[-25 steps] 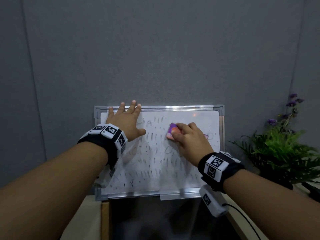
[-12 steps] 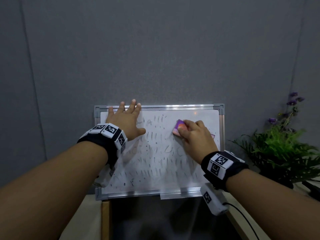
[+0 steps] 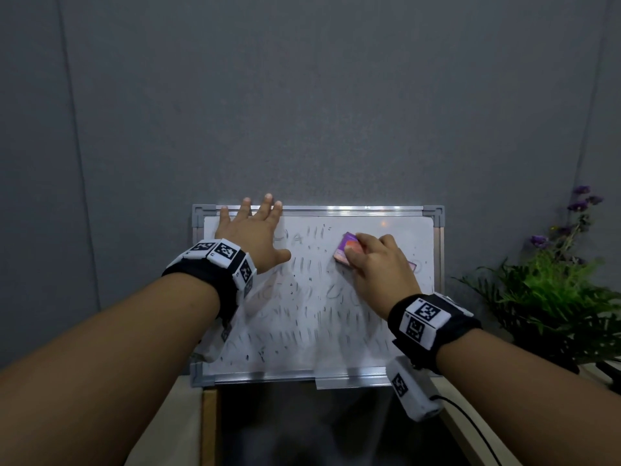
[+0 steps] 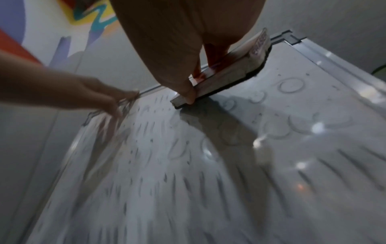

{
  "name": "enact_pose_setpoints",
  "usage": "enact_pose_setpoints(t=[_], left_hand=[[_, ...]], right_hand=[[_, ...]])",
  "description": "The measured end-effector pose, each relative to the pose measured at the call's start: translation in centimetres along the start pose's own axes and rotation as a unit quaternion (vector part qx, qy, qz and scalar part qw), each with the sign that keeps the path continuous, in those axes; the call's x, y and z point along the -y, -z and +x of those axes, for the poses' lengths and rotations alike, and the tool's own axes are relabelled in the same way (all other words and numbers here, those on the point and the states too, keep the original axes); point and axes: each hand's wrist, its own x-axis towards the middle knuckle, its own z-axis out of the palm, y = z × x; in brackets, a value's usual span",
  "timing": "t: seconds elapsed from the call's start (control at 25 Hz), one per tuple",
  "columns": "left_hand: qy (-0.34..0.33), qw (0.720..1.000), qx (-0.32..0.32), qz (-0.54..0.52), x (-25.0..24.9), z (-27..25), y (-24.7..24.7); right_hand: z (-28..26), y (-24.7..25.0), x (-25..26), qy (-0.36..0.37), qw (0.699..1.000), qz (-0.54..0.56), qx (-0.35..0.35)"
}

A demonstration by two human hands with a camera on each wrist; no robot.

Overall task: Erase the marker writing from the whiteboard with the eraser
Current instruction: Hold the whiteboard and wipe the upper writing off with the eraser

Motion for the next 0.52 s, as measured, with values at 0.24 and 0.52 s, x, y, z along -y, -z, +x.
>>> enact_pose_setpoints(t=[0.24,0.52], left_hand=[[-0.002,1.000,-0.001,0.002,-0.1,0.0,-0.1],[-0.001,1.000,0.002,0.001,-0.1,0.0,-0.1]], right_hand=[[2.0,0.4,1.6,0.011,0.999,0.039,-0.008],[1.6,0.6,0.1,-0.006,0.999,0.021,-0.027]])
